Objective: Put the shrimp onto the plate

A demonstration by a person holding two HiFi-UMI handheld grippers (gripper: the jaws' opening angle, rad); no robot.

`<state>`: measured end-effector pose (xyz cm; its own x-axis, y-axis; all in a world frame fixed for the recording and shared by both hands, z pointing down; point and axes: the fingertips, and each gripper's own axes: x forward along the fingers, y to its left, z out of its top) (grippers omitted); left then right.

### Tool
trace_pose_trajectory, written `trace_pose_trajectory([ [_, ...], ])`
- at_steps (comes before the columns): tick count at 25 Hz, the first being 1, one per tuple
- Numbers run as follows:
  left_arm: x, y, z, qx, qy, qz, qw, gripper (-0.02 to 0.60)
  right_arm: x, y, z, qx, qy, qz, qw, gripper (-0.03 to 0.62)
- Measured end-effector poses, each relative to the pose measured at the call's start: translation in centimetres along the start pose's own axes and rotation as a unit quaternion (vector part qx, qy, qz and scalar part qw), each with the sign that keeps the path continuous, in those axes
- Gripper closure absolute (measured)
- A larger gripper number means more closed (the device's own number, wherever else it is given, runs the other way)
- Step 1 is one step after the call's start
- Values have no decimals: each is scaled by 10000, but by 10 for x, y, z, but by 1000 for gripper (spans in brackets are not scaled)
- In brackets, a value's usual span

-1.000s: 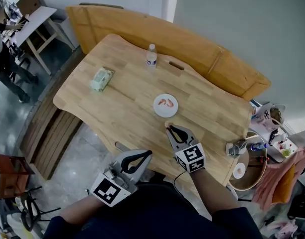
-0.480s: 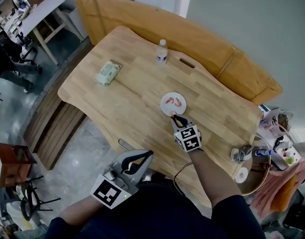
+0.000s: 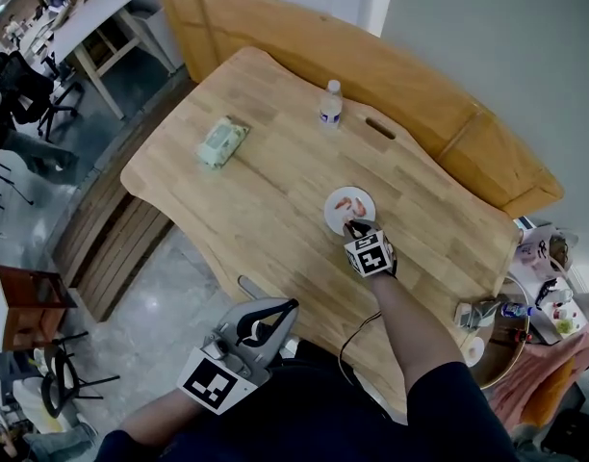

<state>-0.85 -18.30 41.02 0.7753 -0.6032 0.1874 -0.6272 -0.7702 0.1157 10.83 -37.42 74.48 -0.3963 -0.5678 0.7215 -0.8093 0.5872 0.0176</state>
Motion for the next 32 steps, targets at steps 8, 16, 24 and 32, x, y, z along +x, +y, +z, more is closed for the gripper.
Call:
trace_pose_trajectory([
  [8, -1, 20, -8, -152, 144, 231, 9995, 583, 36, -13, -19, -59, 576, 72, 9983, 537],
  [16, -3, 26, -8, -139, 181, 238, 9995, 581, 45, -14, -24, 87, 607, 135, 9980, 531],
  [24, -6, 18, -5, -98, 154, 126, 9998, 582, 28, -19, -20, 177, 403, -14, 9990, 479],
  [32, -20, 8, 8, -6, -101, -108, 9999, 581, -39, 18, 7, 99, -392, -58, 9992, 479],
])
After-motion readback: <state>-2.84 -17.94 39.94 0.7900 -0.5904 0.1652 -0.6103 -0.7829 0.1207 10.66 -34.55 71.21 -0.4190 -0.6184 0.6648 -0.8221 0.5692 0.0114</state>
